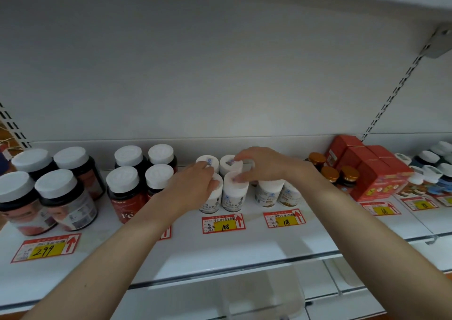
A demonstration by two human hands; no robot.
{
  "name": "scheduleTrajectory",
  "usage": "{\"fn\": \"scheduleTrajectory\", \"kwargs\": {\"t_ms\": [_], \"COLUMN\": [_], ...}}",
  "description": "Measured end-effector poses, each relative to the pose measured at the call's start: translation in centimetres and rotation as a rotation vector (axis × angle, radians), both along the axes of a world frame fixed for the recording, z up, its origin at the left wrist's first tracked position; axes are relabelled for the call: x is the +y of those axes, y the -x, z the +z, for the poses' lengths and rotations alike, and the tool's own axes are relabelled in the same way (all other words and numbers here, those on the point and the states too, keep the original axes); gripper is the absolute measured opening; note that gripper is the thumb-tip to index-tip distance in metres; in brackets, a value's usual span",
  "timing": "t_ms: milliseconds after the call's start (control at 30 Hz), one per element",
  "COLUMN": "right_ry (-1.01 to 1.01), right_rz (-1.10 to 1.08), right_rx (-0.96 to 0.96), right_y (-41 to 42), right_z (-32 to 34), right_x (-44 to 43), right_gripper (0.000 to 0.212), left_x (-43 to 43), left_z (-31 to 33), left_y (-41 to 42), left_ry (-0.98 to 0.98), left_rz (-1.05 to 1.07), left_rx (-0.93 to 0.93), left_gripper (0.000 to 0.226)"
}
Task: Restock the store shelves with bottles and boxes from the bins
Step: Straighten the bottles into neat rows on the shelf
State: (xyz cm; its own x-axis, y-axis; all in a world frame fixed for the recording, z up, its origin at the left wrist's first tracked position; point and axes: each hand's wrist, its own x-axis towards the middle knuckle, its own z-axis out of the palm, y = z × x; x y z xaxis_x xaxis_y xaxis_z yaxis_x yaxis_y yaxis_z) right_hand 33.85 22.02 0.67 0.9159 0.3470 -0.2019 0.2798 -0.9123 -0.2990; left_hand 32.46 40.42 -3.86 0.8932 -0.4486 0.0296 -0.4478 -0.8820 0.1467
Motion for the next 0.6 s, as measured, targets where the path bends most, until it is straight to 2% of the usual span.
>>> {"fn": "scheduleTrajectory", "kwargs": {"t_ms": [167, 267, 400, 600], "right_ry": [-0.051, -0.038, 0.02, 0.092], "right_rz": [-0.068, -0.111, -0.105, -0.035], "right_rx": [-0.178, -0.208, -0.158, -0.01], "right_y": [-0.9, -1.1, -0.7, -0.1], "right_z": [2.3, 3.3, 3.5, 1.7], "right_x": [-3.5, -6.1, -9.2, -11.8], "right_gripper": [0.045, 0.041, 0.042, 0.052], "left_x": [-1.7, -3.8, -7.5, -11.5], "left_z": [1.2, 1.4, 1.4, 1.3], "left_y": [1.4, 2.2, 1.9, 0.7], "left_ry": [0.068, 0.132, 0.17, 0.062], "left_rz": [-0.068, -0.106, -0.113, -0.061], "left_rx": [-0.109, -0.106, -0.116, -0.07], "left_gripper": [0.037, 0.037, 0.028, 0.042]}}
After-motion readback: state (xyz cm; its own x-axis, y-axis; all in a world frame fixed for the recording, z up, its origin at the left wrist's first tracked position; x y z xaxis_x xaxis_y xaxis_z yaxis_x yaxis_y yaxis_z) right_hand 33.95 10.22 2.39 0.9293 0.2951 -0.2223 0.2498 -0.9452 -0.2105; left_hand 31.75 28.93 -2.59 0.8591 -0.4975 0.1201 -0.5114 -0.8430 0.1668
